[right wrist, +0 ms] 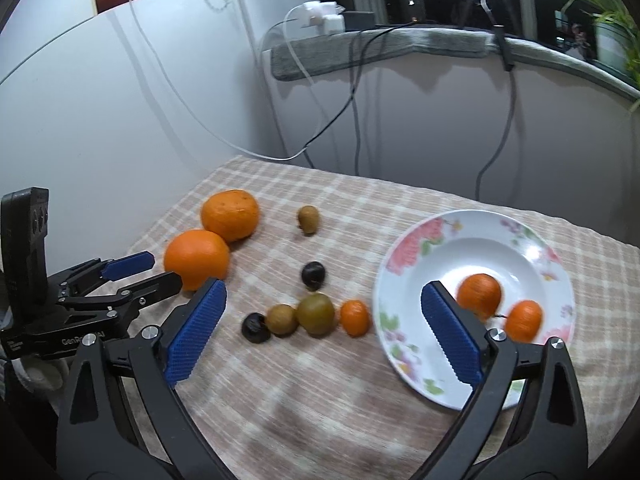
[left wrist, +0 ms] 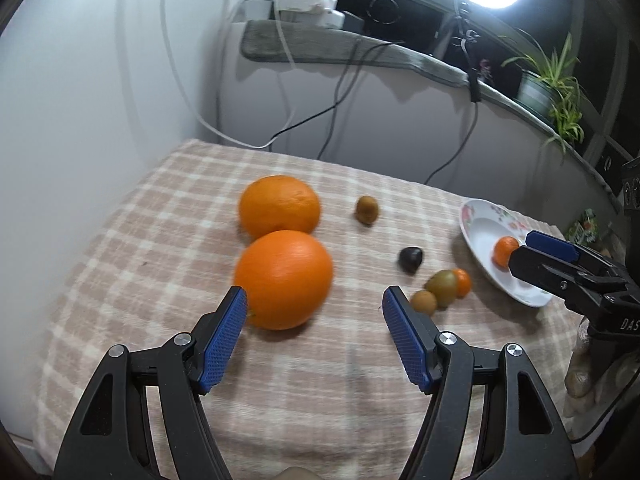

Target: Organize fruits

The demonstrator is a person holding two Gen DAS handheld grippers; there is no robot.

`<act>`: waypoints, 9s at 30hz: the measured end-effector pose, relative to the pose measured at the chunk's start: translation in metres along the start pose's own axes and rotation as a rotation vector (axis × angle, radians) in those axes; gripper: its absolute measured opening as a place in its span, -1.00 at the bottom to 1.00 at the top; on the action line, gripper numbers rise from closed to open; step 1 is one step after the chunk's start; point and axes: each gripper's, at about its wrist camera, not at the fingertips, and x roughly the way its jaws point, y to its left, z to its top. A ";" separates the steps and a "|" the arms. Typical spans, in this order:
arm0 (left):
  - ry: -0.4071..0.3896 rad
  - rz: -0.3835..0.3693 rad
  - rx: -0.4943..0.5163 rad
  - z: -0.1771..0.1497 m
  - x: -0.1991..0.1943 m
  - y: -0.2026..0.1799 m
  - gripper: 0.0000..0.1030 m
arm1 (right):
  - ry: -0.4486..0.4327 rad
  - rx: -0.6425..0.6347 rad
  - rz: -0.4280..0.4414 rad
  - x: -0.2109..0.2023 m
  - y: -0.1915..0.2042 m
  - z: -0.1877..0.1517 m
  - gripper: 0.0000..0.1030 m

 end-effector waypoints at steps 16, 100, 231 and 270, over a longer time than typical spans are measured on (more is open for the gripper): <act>0.041 -0.035 -0.079 -0.006 0.016 0.033 0.36 | 0.107 -0.041 0.136 0.056 0.047 0.015 0.94; 0.055 -0.297 0.116 0.006 0.018 -0.115 0.27 | 0.059 0.136 0.217 -0.003 -0.016 0.000 0.49; 0.064 -0.150 -0.115 0.044 0.068 0.051 0.52 | 0.204 0.098 0.277 0.134 0.053 0.068 0.97; 0.091 -0.177 -0.092 0.054 0.088 0.043 0.29 | 0.292 0.126 0.280 0.182 0.056 0.067 0.47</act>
